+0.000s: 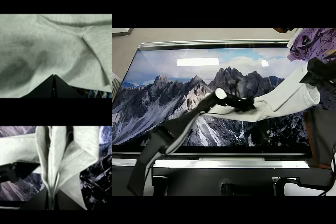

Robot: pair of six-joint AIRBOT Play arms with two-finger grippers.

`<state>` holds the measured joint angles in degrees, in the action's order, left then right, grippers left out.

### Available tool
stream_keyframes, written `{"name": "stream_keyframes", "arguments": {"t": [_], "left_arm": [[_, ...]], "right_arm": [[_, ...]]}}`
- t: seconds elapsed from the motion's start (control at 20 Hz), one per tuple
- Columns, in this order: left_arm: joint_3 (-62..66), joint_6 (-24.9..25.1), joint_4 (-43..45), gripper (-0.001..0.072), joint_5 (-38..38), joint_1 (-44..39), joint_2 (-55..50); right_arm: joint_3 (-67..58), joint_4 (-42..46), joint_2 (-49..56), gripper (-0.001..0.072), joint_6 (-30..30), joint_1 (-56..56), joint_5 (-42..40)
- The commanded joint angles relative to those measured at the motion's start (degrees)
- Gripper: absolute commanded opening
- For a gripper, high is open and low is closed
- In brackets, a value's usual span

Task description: Fold the clothes and pants, and hang the long-sleeved shirts on hangers.

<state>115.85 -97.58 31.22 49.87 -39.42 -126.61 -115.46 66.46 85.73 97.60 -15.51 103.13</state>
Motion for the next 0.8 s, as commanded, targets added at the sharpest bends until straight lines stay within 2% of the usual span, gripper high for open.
{"name": "stream_keyframes", "arguments": {"t": [0.0,0.25,0.45,0.55,0.75], "left_arm": [[3.8,0.0,-8.0,0.002,-3.5,-4.9,-4.8],[3.7,1.1,-7.9,0.0019,-5.4,-7.3,-5.6],[3.3,0.9,-6.5,0.0017,-2.7,-3.0,-4.3],[2.0,-1.3,-0.6,0.0016,0.9,1.2,-1.4],[1.7,-7.4,22.3,0.0016,11.8,11.7,8.2]], "right_arm": [[-0.2,0.0,-1.3,0.0041,0.8,0.1,0.7],[-0.2,-2.3,-1.5,0.0041,1.3,0.1,0.9],[-0.2,-2.3,-1.5,0.0041,1.3,0.1,0.4],[-0.2,-2.1,-1.4,0.0041,1.9,0.7,-0.2],[-0.2,1.2,0.1,0.0041,6.5,7.9,-3.0]]}}
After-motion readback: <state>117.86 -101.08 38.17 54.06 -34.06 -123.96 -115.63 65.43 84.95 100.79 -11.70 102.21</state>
